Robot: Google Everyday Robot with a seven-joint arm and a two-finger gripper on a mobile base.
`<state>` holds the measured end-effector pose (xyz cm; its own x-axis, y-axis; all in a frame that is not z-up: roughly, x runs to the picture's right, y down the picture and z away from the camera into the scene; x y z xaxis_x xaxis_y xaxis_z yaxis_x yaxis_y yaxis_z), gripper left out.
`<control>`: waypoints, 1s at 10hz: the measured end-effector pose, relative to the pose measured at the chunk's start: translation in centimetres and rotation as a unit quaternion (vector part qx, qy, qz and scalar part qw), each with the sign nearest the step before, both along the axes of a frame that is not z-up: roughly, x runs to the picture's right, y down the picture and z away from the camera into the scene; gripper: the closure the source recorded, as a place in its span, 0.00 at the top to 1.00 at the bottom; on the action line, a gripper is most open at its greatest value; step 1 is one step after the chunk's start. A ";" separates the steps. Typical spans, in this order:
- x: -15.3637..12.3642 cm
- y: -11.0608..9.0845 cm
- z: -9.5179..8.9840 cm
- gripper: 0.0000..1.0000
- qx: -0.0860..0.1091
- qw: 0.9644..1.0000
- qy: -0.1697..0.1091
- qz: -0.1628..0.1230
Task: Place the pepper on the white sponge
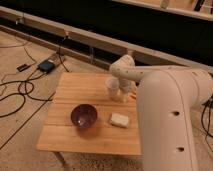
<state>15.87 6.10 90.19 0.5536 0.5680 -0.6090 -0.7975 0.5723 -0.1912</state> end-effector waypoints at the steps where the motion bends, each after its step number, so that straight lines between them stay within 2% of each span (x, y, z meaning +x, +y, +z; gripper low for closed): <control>1: 0.3 0.3 0.9 0.65 0.001 1.000 -0.018 -0.009; 2: 1.0 0.6 1.7 0.65 0.001 0.999 -0.029 -0.014; 5: 3.3 1.1 3.3 0.65 -0.005 0.999 -0.040 -0.017; 7: 5.7 1.7 4.5 0.65 -0.016 0.999 -0.046 -0.018; 10: 7.4 1.4 5.9 0.65 -0.027 0.998 -0.059 -0.016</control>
